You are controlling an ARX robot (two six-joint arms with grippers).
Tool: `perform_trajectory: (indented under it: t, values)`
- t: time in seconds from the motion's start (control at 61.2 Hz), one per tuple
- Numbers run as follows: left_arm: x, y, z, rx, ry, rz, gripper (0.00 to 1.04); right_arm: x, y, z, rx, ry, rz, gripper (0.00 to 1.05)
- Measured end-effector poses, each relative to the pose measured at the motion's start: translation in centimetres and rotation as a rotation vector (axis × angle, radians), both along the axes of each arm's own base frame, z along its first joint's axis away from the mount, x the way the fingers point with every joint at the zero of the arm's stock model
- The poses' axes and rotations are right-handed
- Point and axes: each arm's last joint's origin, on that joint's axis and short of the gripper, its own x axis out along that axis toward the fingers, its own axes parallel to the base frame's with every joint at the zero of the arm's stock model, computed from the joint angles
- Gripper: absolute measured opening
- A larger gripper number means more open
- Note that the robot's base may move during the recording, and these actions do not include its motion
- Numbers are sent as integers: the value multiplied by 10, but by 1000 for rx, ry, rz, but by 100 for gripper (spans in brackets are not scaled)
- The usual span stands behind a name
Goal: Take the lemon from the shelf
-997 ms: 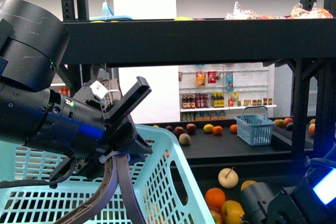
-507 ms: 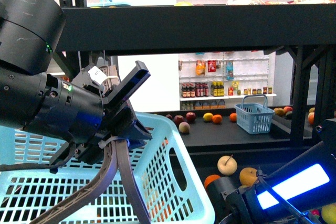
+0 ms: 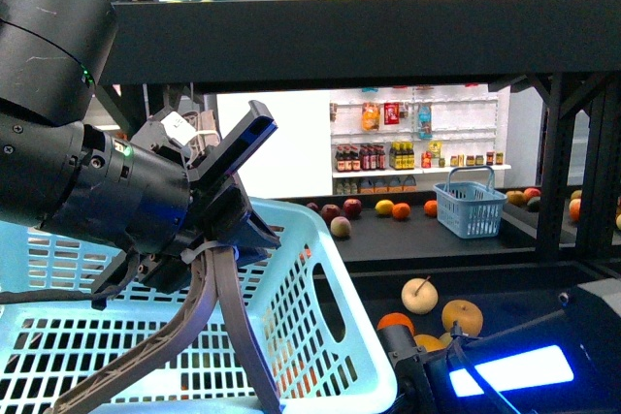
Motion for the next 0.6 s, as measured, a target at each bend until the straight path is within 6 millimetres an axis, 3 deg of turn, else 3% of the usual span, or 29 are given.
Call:
perform_trajectory:
  t: [0.327, 0.507, 0.605]
  values:
    - [0, 0, 0, 0, 0, 0, 14, 13, 2, -2, -25, -41, 0, 97]
    - [0, 0, 0, 0, 0, 0, 14, 12, 2, -5, -10, -40, 15, 72]
    - [0, 0, 0, 0, 0, 0, 14, 8, -3, -3, 1, -15, 21, 70]
